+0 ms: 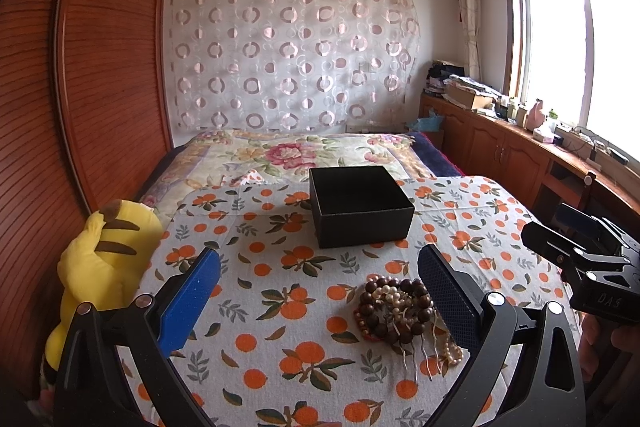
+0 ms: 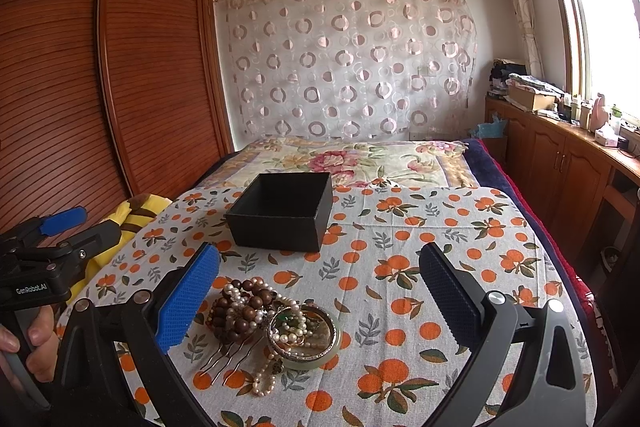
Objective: Organize jewelry
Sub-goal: 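Lower the left gripper onto the brown wooden bead bracelet and close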
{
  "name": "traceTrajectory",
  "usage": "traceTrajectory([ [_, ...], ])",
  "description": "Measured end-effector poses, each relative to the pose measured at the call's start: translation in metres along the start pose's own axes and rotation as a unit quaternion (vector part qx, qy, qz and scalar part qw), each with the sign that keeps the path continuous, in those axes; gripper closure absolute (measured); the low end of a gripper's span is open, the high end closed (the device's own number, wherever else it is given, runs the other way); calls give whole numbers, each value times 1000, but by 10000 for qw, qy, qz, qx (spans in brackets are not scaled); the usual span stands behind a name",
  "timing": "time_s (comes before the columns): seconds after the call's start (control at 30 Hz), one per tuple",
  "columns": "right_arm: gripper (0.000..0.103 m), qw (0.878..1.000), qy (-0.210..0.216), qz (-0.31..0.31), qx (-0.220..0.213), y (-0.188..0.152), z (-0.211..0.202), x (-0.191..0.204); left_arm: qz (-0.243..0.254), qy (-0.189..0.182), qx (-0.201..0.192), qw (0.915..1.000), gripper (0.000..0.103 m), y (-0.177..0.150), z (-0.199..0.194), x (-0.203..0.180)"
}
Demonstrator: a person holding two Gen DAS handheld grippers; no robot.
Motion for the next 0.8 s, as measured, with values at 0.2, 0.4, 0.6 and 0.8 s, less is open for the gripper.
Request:
traceTrajectory([
  [0.2, 2, 9998, 85, -74, 147, -11, 11, 0, -34, -113, 194, 9997, 7, -16, 16, 1],
  [0.4, 2, 9991, 159, -134, 362, -25, 21, -1, -41, -265, 488, 9984, 7, -28, 34, 4],
  [0.6, 11, 9972, 271, -214, 664, -41, 34, -4, -26, -634, 952, 9934, 7, -48, 58, 4],
  [0.8, 19, 9953, 322, -330, 849, -54, 39, -4, -25, -986, 1323, 9863, 21, -67, 78, -3],
])
Point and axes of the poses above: each gripper's, at about its wrist camera, not at the fingertips, and z roughly the way its jaws point, x to its left, y to its top, the point moved 7 cm from there along z, roughly the way its jaws point, and after that the axes turned 7 degrees about -y, right-handed, at the moved point
